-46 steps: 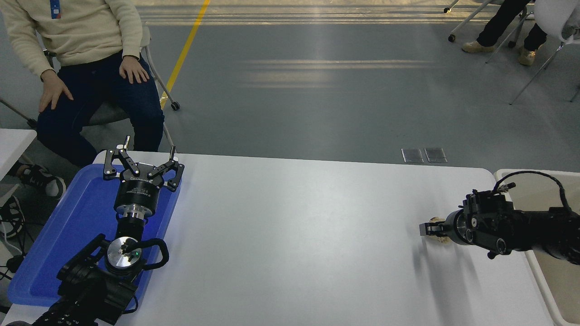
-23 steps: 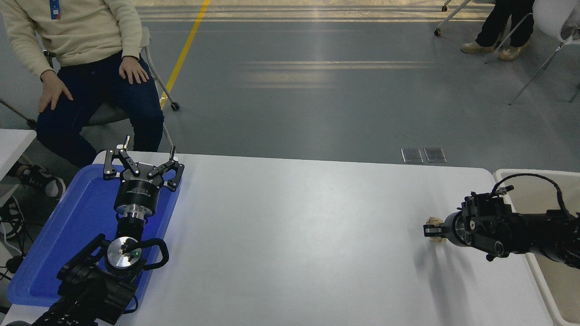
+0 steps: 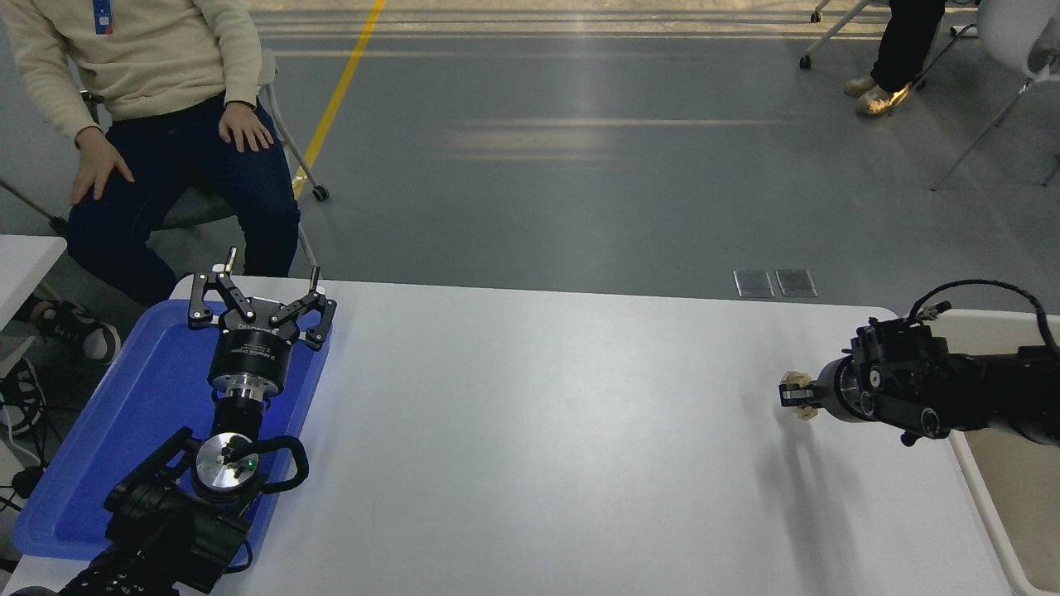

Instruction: Pick up paper ball place in dustbin

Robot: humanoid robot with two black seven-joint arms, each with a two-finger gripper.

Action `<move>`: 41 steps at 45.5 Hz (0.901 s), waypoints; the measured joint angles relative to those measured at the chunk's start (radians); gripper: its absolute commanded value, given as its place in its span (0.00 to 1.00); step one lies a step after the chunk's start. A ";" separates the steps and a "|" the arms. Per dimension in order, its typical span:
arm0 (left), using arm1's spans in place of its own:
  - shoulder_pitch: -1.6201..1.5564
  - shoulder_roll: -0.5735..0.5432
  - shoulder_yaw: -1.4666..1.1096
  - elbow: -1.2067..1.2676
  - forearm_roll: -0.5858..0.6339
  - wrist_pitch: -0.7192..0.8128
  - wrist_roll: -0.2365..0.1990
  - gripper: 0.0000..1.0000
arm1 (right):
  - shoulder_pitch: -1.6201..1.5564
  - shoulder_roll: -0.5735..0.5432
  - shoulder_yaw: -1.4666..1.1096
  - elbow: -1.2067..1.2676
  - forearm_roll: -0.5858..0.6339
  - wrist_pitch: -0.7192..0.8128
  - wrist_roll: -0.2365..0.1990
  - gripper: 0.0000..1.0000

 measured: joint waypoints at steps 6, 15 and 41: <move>0.000 0.000 0.000 0.000 0.000 0.000 0.001 1.00 | 0.147 -0.060 -0.089 0.113 0.000 0.035 0.000 0.00; 0.000 0.001 0.000 0.000 0.001 0.000 0.002 1.00 | 0.384 -0.129 -0.202 0.267 0.001 0.107 -0.002 0.00; 0.001 0.002 0.000 -0.001 0.001 0.000 0.003 1.00 | 0.866 -0.163 -0.373 0.520 0.005 0.286 -0.010 0.00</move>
